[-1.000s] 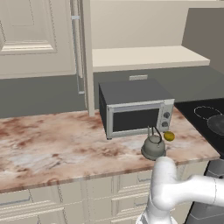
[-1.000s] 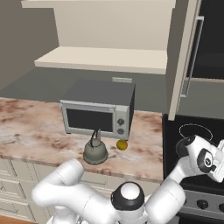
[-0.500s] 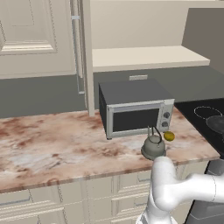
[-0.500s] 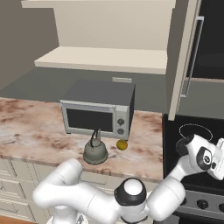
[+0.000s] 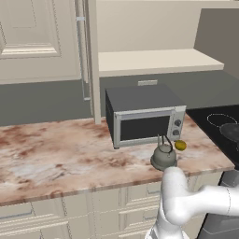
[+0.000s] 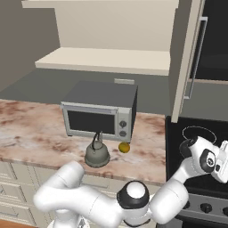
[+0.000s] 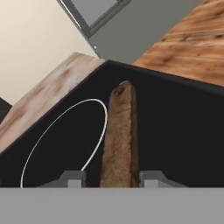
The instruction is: Pick the pan from the cabinet and place it on the stove. Then turn on the stove burner for the pan.
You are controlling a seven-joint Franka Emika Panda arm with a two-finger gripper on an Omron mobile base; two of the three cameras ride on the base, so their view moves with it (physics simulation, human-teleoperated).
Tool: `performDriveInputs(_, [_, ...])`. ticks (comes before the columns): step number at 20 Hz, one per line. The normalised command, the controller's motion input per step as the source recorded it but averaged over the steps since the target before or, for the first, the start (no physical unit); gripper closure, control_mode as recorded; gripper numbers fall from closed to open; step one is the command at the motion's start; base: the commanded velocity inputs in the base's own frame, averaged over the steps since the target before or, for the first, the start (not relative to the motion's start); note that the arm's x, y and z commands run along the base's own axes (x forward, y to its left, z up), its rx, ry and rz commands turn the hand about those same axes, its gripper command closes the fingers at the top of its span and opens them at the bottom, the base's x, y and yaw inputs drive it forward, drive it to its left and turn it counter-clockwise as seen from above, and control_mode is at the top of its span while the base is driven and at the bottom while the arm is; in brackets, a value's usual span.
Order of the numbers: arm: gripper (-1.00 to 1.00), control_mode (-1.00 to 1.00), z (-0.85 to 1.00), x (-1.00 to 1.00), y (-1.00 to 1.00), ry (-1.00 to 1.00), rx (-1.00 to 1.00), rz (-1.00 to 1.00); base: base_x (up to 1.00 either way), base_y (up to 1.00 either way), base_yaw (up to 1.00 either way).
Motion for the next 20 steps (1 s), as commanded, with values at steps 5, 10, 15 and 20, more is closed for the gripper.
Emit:
performDriveInputs(5, [-1.0, -1.0, 0.0, -0.03, 0.0, 0.01, 0.0, 0.01, 0.0, 0.0, 0.0])
performDriveInputs(10, [-1.0, -1.0, 0.0, -0.32, 0.0, 0.0, 0.0, 0.0, 0.0, 0.0, 0.0])
performDriveInputs(15, [-1.0, -1.0, 0.0, -0.52, 0.0, 0.0, 0.0, 0.0, 0.0, 0.0, 0.0])
performDriveInputs(20, [-1.0, -1.0, 0.12, -0.73, 0.11, -0.03, 0.0, 0.0, 0.0, 0.0, 0.0])
